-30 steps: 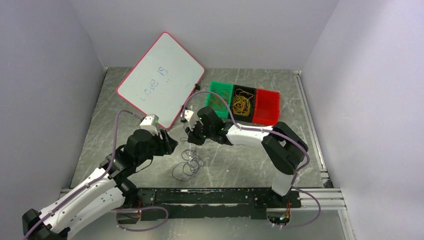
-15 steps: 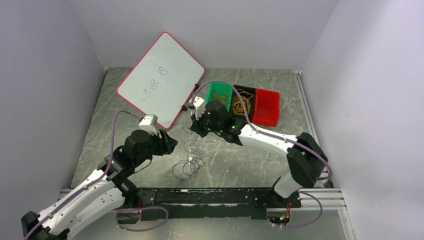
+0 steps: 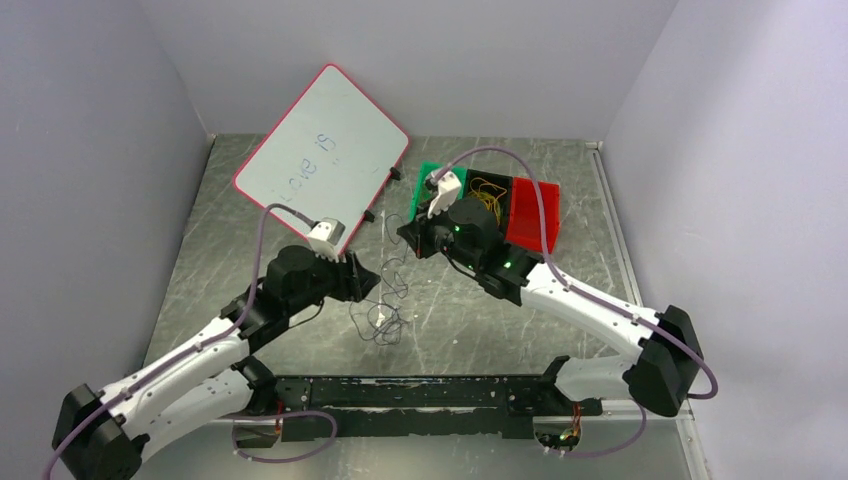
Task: Untangle the cables
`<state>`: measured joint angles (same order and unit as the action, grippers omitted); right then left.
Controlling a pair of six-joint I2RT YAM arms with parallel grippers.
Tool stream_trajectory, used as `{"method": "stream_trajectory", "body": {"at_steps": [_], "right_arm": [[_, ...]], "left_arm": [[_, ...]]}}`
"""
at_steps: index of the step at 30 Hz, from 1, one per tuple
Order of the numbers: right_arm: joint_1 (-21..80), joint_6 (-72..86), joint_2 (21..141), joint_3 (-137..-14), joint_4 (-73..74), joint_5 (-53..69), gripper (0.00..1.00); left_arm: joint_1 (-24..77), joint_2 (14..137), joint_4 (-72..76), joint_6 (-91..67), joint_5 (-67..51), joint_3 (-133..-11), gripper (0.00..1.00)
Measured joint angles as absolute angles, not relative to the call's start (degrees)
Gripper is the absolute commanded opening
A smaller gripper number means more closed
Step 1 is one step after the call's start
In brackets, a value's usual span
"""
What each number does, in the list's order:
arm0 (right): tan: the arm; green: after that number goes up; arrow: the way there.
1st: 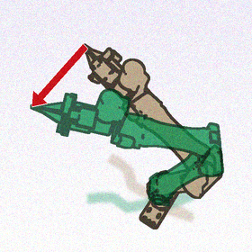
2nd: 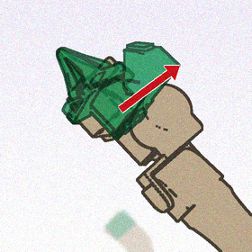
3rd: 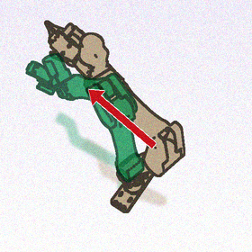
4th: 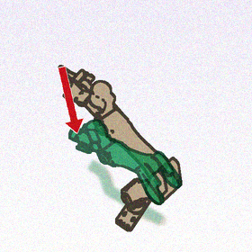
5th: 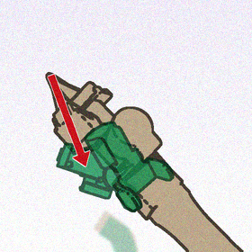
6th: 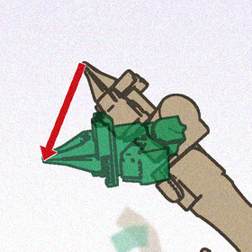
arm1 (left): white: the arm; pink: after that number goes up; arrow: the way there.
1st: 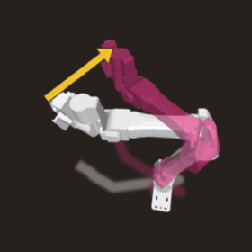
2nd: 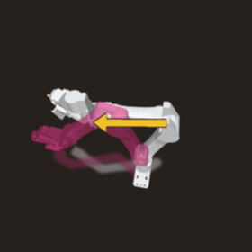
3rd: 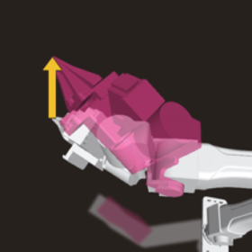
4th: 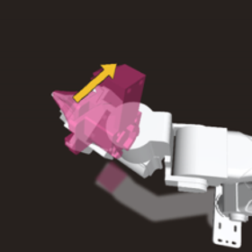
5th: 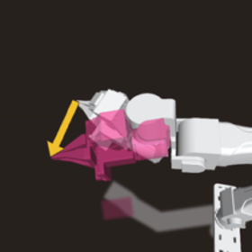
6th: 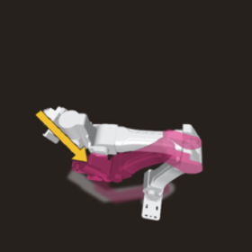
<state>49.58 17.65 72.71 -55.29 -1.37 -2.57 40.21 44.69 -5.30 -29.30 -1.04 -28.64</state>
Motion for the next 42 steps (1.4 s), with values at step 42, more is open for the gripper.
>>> {"method": "stream_trajectory", "body": {"at_steps": [42], "right_arm": [[49.58,29.61,63.4,-62.15,-2.48,1.23,0.0]], "left_arm": [[45.93,82.48,36.97,-30.39,-7.97,-22.17,0.33]]}}
